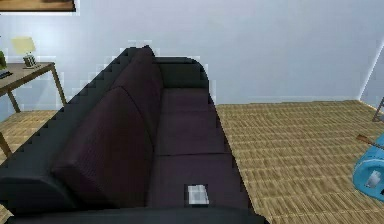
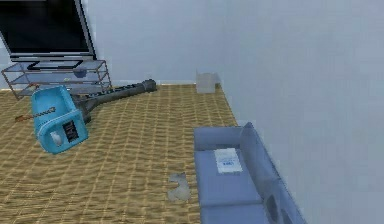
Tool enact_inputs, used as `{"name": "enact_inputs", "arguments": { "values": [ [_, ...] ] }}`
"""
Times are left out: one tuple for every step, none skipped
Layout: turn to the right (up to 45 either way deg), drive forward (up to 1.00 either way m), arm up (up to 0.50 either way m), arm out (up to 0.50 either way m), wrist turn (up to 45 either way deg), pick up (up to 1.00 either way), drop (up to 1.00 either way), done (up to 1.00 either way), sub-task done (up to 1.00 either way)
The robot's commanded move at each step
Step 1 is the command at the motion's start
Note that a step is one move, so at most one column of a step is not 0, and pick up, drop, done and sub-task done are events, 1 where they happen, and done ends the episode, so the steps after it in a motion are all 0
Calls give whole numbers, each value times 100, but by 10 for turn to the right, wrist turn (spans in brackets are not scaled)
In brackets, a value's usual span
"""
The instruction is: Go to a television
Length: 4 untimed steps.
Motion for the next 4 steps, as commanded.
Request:
{"name": "enact_inputs", "arguments": {
  "values": [
    [390,0,0,0,0,0,0,0,0],
    [0,20,0,0,0,0,0,0,0],
    [450,0,0,0,0,0,0,0,0],
    [0,45,0,0,0,0,0,0,0]
  ]
}}
